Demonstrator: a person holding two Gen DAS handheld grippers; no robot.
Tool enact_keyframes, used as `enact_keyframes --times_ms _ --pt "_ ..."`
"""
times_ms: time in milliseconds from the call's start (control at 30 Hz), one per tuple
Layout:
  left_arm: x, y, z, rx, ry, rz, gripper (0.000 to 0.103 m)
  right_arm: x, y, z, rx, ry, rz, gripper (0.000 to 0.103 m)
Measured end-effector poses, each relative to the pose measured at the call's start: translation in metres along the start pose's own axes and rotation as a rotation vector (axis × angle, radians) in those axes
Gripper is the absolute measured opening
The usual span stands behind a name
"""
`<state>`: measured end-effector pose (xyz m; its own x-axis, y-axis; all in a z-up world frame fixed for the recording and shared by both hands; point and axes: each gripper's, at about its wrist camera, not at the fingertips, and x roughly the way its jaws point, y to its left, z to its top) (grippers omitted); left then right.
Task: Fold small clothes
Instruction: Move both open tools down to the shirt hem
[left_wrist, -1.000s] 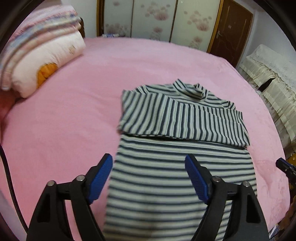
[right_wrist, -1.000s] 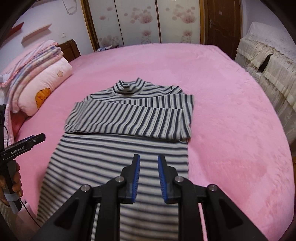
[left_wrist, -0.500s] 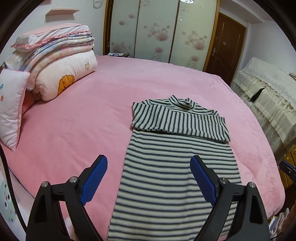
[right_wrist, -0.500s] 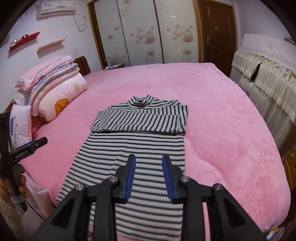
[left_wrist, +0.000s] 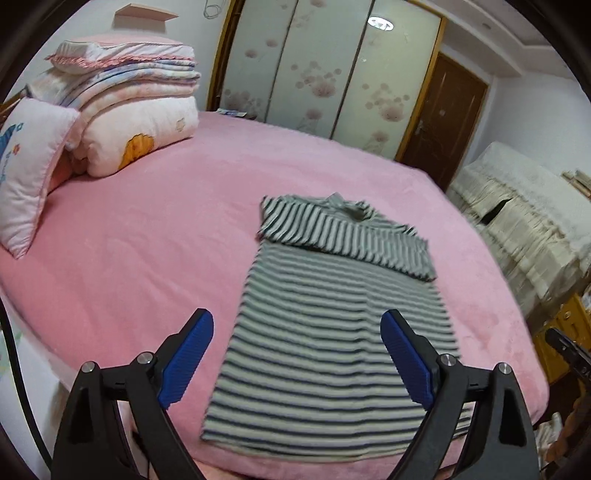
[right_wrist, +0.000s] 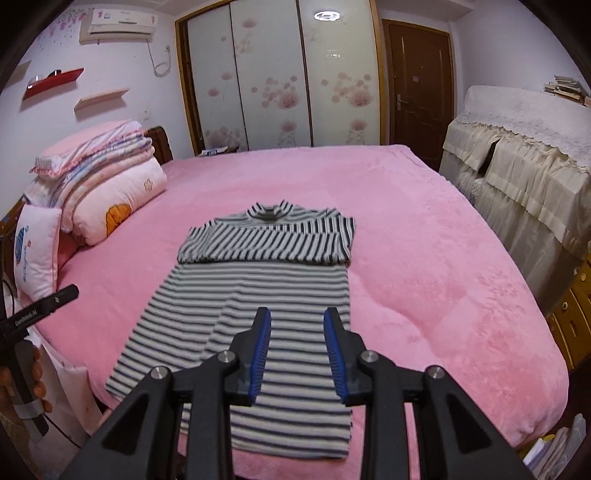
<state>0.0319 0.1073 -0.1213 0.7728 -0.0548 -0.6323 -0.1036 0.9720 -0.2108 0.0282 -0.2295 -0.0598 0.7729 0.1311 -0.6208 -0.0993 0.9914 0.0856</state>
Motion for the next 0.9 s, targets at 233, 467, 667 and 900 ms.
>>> enact_keyframes --times_ms 233,467,667,900 --pt "0.021 0.013 -0.043 0.104 0.083 0.069 0.091 0.023 -0.017 -0.047 0.02 0.091 0.016 0.03" --pt "0.059 0.045 -0.077 0.098 0.184 0.05 0.091 0.058 -0.031 -0.093 -0.005 0.233 0.042 0.03" --pt "0.085 0.079 -0.094 0.003 0.271 -0.019 0.083 0.078 -0.038 -0.113 -0.018 0.295 0.05 0.03" --pt "0.101 0.074 -0.104 0.077 0.306 -0.064 0.079 0.092 -0.054 -0.13 0.026 0.357 0.093 0.03"
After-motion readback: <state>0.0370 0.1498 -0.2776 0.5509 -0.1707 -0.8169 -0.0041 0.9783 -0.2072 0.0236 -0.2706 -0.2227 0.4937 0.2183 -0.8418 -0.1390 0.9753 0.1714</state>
